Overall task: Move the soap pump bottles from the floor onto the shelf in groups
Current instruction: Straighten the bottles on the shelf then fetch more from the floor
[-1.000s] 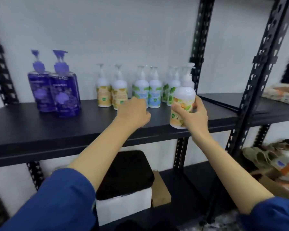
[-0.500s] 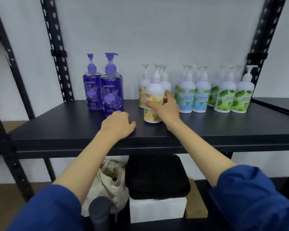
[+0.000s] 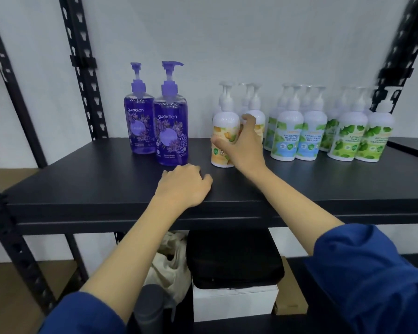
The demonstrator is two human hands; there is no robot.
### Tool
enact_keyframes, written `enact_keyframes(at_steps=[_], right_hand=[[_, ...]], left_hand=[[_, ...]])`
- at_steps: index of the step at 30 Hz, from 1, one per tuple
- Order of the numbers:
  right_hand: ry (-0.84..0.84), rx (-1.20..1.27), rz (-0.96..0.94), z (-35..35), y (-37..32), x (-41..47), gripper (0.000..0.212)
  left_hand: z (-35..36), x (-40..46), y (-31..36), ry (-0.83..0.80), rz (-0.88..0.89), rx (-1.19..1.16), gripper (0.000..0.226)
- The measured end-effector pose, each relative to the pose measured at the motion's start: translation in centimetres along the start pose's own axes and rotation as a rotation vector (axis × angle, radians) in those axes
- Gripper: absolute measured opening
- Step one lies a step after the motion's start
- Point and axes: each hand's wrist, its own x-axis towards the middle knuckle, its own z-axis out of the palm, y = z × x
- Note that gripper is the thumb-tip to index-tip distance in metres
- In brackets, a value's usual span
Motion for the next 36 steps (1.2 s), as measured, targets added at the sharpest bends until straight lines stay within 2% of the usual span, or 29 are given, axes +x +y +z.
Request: enact_keyframes(at_steps=[4, 12, 16, 20, 25, 30, 36], right_hand=[[0.048, -0.165, -0.091, 0.4, -0.8, 0.4, 0.089], [-0.003, -0.172, -0.068, 0.2, -0.2, 1.2, 0.078], [0.015, -0.243, -0.087, 0.4, -0.1, 1.2, 0.079], [0.057, -0.257, -0.115, 1.1, -0.8, 1.2, 0.089], [0.085, -0.265, -0.112, 1.2, -0.8, 1.6, 0.079], [0.042, -0.235, -0.123, 0.5, -0.1, 1.4, 0.074], [0.027, -0.248, -0.110, 0.2, -0.1, 1.1, 0.072]], left_hand=[[0.0, 0.0, 0.1, -0.005, -0.008, 0.010, 0.048], [-0.1, -0.1, 0.0, -0.013, -0.016, -0.006, 0.047], [-0.1, -0.2, 0.1, -0.010, -0.015, -0.002, 0.048], [-0.1, -0.2, 0.1, -0.020, -0.018, 0.002, 0.050], [-0.1, -0.2, 0.1, -0.022, -0.016, 0.002, 0.050], [-0.2, -0.4, 0.3, -0.020, -0.020, 0.013, 0.050], [0.0, -1.2, 0.4, 0.044, -0.005, 0.025, 0.049]])
